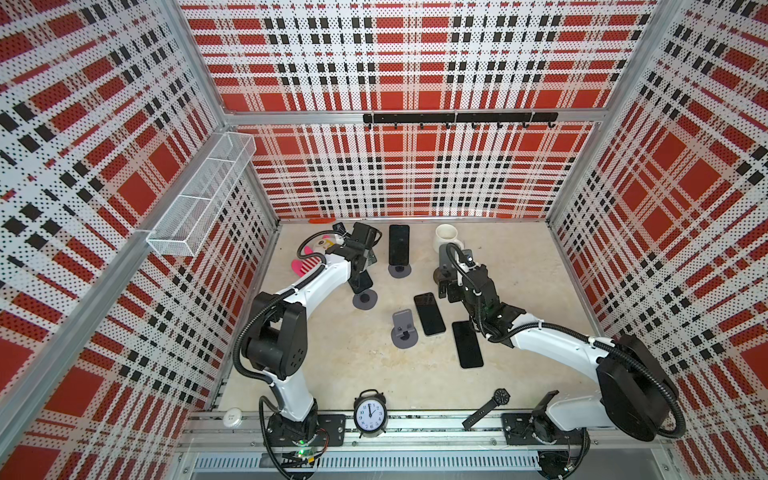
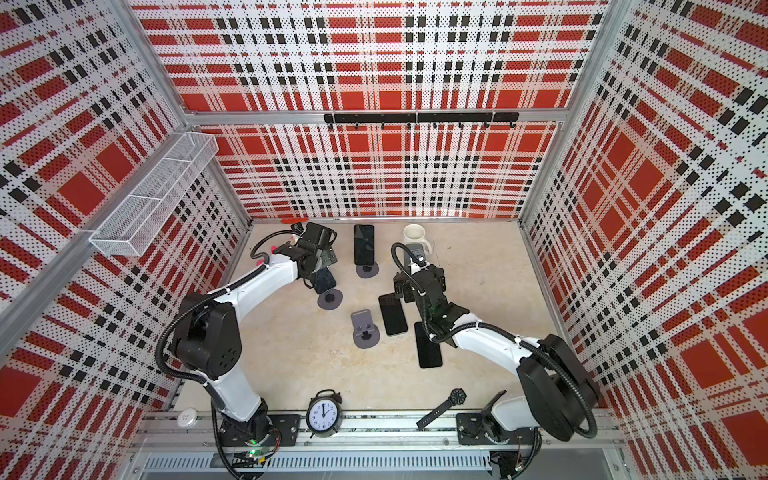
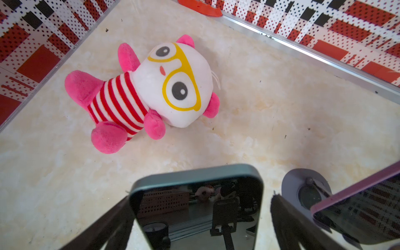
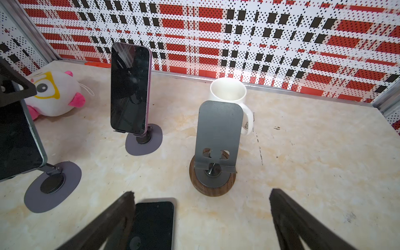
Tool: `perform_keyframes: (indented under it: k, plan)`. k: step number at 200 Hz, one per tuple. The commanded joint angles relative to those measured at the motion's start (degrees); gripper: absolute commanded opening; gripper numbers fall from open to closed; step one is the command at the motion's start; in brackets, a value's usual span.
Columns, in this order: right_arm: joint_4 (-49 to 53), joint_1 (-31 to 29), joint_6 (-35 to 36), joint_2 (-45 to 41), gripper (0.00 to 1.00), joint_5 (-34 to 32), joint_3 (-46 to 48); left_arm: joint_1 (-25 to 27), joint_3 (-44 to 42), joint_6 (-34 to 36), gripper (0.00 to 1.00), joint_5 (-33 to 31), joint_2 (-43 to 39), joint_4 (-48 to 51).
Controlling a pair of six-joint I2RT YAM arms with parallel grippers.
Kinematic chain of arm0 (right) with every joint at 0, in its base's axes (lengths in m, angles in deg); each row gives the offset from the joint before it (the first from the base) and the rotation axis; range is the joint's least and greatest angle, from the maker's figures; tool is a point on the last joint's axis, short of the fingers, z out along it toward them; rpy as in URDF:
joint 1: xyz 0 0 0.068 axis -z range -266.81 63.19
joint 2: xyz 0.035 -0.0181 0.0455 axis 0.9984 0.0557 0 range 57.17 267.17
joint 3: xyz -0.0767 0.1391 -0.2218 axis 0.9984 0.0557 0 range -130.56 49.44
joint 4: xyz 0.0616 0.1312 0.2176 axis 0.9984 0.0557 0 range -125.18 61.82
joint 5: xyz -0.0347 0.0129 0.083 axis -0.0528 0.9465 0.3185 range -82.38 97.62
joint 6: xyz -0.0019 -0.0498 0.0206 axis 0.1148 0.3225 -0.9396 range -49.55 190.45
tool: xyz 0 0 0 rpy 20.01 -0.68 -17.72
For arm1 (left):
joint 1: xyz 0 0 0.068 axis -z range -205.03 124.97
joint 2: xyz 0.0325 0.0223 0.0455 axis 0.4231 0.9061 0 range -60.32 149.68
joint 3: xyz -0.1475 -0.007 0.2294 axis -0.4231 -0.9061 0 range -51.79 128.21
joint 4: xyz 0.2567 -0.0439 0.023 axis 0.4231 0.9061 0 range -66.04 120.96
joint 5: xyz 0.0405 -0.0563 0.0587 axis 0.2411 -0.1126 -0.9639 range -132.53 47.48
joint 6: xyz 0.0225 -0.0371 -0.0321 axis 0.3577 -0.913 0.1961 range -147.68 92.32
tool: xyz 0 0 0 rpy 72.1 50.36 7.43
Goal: Remove the phone from the phone stand
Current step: 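Lift the phone up off the grey stand with left gripper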
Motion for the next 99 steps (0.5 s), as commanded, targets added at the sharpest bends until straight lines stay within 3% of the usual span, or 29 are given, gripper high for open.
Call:
perform_keyframes:
  k: [1, 99]
  plan:
    - [-1.2, 0.3, -0.2, 0.1, 1.0, -0.1, 0.6, -0.1, -1.0, 0.0, 1.0, -0.4, 0.4, -1.7]
    - [-1.5, 0.2, -0.3, 0.8, 1.0, -0.5, 0.6, 0.7, -1.8, -2.1, 0.81, -1.2, -1.3, -1.3]
